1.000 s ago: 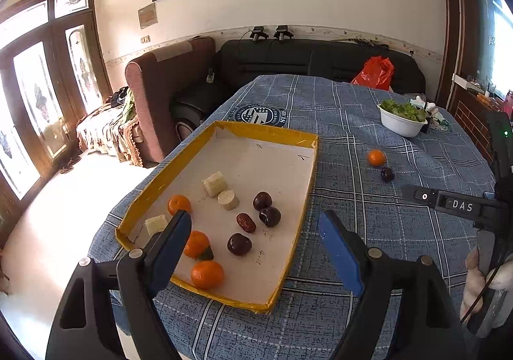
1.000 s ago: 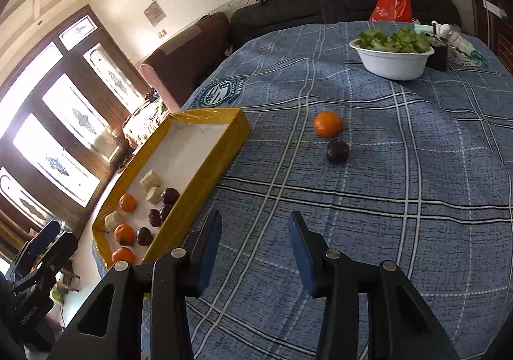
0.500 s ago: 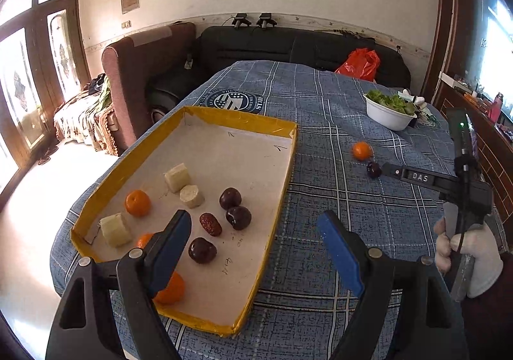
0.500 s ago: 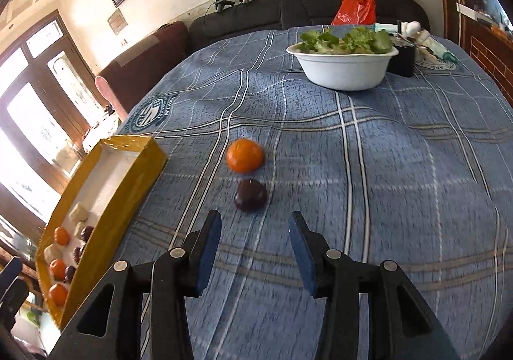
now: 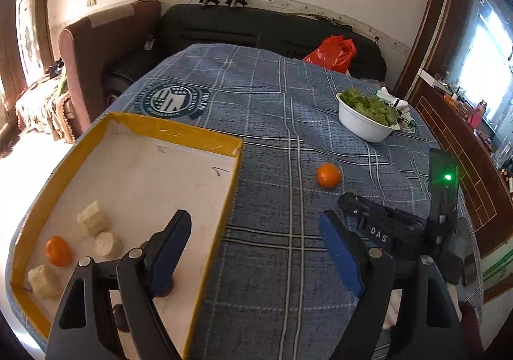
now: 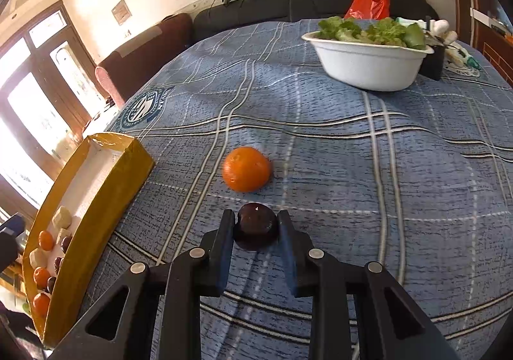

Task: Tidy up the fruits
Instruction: 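Grasp the dark plum with the right tool while the left tool grasps the last orange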

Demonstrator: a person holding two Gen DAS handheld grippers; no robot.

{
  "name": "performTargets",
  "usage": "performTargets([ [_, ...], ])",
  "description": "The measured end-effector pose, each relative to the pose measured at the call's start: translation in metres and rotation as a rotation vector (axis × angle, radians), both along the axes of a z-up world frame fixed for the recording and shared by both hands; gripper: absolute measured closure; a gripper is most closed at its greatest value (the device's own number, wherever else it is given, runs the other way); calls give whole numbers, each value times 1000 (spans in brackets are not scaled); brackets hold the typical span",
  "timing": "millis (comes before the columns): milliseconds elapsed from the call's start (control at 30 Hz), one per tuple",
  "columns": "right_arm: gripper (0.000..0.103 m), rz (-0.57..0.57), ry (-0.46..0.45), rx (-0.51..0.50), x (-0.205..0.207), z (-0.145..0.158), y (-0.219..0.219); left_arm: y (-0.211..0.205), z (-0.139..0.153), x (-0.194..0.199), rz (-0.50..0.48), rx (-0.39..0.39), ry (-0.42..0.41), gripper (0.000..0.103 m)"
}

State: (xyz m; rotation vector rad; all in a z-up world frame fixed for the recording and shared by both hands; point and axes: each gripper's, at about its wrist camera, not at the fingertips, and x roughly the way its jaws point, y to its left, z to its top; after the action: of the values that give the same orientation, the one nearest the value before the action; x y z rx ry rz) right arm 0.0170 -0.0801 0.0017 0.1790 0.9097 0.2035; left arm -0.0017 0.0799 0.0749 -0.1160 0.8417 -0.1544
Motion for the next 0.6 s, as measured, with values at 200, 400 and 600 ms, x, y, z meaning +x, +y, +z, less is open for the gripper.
performTargets([
  [200,74,-89,-16,87,-14,15,-43,-44,-26,54,-48,1,65,22],
  [400,74,-187,-4,178,-10,18,-82,-93,-53,93,-117,68,69,22],
  [600,74,-202,-9,196,-11,22,-90,-117,-73,114,-131,152,72,22],
])
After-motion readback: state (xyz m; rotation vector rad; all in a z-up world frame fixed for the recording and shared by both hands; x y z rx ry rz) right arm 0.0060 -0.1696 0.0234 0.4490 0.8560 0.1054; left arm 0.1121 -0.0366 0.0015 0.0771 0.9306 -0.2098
